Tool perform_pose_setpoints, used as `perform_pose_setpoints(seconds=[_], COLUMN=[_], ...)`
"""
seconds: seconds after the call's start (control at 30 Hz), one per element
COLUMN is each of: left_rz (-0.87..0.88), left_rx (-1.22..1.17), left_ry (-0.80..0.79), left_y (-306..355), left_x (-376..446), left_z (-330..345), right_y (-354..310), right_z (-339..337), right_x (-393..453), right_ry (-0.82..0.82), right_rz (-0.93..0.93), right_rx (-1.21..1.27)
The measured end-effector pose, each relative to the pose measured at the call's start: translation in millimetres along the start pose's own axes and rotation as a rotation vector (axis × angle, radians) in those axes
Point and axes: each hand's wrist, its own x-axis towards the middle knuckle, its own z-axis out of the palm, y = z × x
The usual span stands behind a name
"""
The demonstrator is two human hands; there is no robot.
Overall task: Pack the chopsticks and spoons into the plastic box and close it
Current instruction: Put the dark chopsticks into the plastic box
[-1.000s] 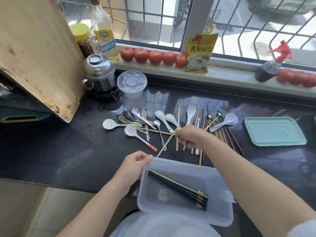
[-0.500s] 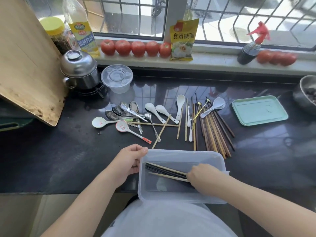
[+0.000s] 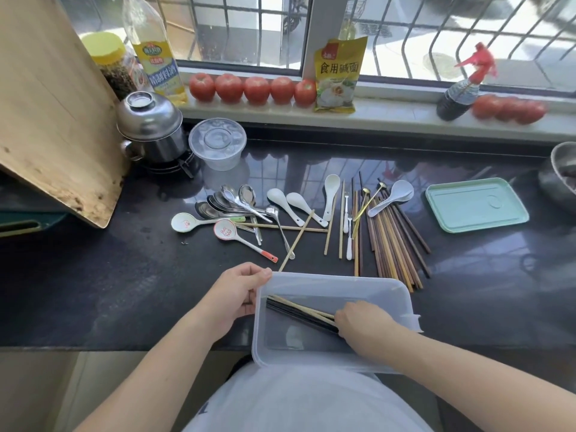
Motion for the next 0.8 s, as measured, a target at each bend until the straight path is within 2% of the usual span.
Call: perform_pose_setpoints(seconds=[0.07, 0.13, 0.23, 0.3, 0.37, 0.4, 0.47, 0.53, 0.7, 0.8], left_rz=[-0.001, 0.000, 0.022, 0.062, 0.112, 0.127, 0.127, 0.113, 0.112, 0.109], left_rx=[0.007, 0.007, -0.003, 0.020, 0.119, 0.170, 0.197, 0.154, 0.160, 0.126], left_ry=[0.002, 0.008, 0.031, 0.076, 0.140, 0.163, 0.183, 0.189, 0.203, 0.179], left_y=[0, -1, -1, -2, -5, -6, -6, -5, -6, -5], left_x=[0, 0, -1, -4, -4, -4, -5, -5, -7, -6], left_z=[0, 0, 4, 9, 11, 11, 11, 12, 12, 10], right_y=[-2, -1, 12, 24, 37, 41, 40, 34, 26, 34], right_z=[-5, -23, -73, -107, -125, -128, -126, -115, -107, -124], right_x=[1, -10, -29, -18, 22, 47, 96, 133, 165, 137], right_ry=[0.013, 0.024, 0.000, 0.099, 0.226, 0.220, 0.099, -0.017, -0.072, 0.036], right_rz=[0.015, -0.010, -0.119, -0.093, 0.058, 0.162, 0.371, 0.490, 0.562, 0.507], right_rx=[-0.012, 0.080, 0.495, 0.790, 0.975, 1.081, 1.350, 1.581, 1.729, 1.741])
